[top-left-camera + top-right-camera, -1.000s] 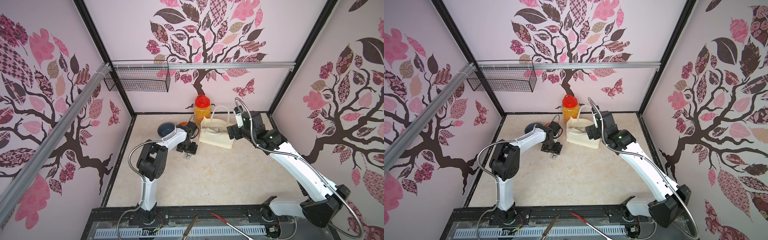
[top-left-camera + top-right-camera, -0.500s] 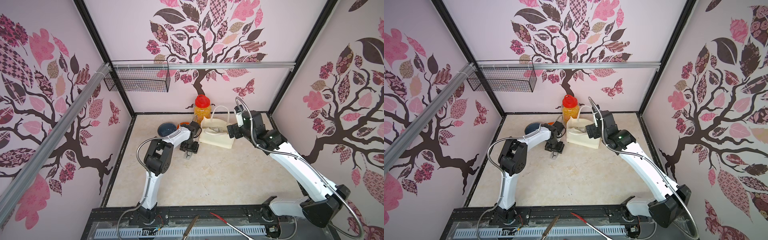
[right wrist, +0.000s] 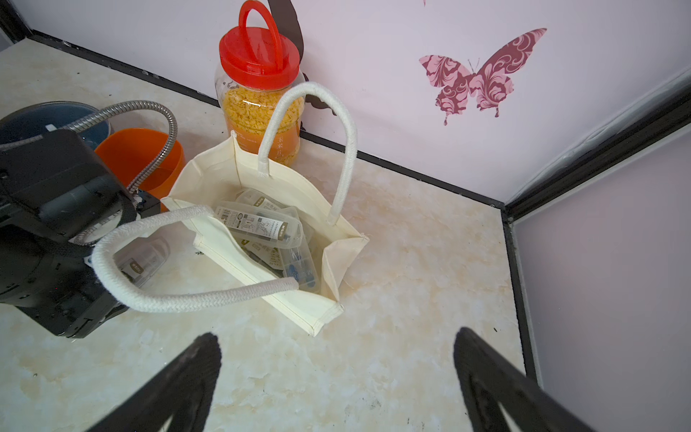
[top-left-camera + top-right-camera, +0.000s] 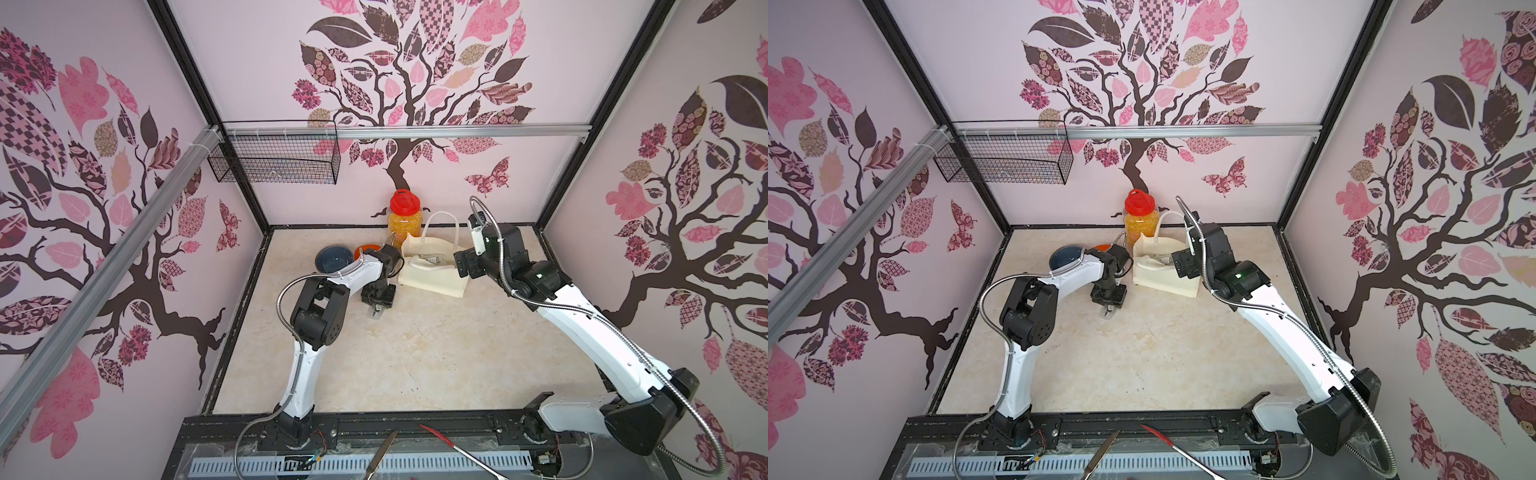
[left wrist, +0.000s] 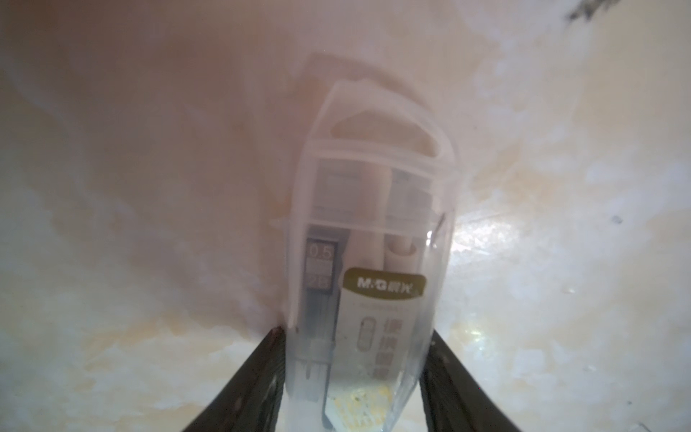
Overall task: Put the compass set into the canvas bag
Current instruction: Pick up the compass set at the center of the board.
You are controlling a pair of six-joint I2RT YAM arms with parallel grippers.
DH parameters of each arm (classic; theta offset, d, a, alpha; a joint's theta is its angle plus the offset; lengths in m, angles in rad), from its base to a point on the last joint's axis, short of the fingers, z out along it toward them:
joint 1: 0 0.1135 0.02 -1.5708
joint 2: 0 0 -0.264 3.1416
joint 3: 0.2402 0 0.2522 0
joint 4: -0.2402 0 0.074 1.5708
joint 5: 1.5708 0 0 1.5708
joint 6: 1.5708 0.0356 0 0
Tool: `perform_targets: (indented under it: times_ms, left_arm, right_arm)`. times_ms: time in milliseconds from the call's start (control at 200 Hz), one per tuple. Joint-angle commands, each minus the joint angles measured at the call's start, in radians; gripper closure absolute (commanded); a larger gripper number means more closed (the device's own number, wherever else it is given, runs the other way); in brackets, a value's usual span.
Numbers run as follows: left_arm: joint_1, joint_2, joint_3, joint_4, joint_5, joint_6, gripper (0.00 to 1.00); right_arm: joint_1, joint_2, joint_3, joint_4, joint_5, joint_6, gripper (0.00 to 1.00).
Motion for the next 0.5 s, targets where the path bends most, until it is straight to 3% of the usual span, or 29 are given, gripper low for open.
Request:
perform_targets:
  times_ms: [0,495]
  left_arm:
    - [-0.004,-0.003,0.005,0.001,-0.018,-0.008,0.46]
    - [-0.004,-0.066,0.026,-0.016,-0.019,-0.043,0.56]
  right_arm:
    - [-0.002,-0.037,-0.012,0.014,0.017,-0.003,0.00]
    - [-0.003,-0.049,-0.023,0.021,0.029,0.001,0.00]
